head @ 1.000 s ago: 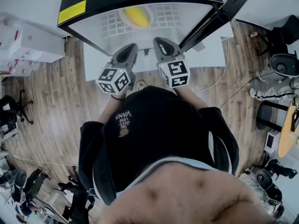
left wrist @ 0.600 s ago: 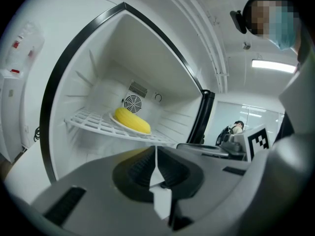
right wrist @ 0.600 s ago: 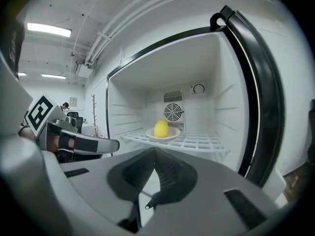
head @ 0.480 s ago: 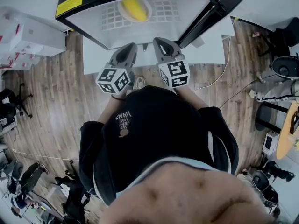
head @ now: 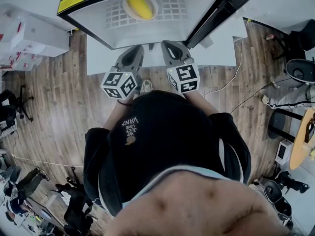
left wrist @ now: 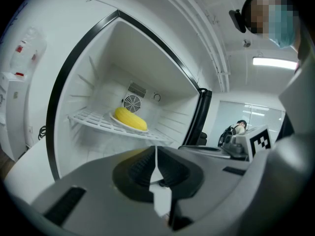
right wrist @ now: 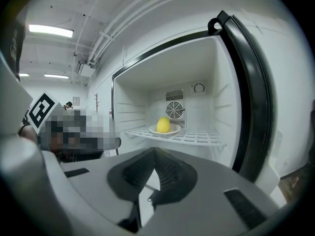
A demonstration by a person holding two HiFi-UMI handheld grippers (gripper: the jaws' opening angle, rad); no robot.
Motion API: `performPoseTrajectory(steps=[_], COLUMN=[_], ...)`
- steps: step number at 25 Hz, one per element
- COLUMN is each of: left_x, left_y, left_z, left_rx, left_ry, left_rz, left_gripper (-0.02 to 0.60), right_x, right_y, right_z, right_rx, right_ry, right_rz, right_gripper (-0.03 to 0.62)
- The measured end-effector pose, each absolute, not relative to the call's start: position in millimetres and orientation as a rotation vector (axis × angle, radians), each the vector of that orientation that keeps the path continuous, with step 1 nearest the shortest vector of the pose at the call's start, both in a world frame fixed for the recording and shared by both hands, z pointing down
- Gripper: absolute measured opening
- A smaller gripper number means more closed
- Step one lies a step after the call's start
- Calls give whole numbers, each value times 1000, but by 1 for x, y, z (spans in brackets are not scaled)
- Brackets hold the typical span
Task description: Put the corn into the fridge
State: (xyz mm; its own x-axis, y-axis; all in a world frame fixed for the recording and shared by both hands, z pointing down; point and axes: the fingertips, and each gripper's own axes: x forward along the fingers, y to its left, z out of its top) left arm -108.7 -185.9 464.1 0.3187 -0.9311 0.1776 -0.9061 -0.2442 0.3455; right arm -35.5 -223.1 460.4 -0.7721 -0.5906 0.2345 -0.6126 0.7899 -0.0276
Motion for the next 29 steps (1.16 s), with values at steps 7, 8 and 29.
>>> performPoseTrajectory(steps=[7, 8, 29], left_x=[-101, -100, -82], left_y=[-174, -172, -152], left_z=[465, 466, 464], left_rx=[2193, 2191, 2172], left_ry=[-1647, -1650, -1687], left_rz=[-96, -98, -111], left_gripper=[25, 25, 25], right_x=[-27, -26, -9], right_y=[-212, -211, -191], right_z=[461, 461, 462], right_rx=[928, 925, 880], right_ry=[-2768, -2769, -2774], right_rz=[145, 144, 118], right_gripper=[12, 12, 12])
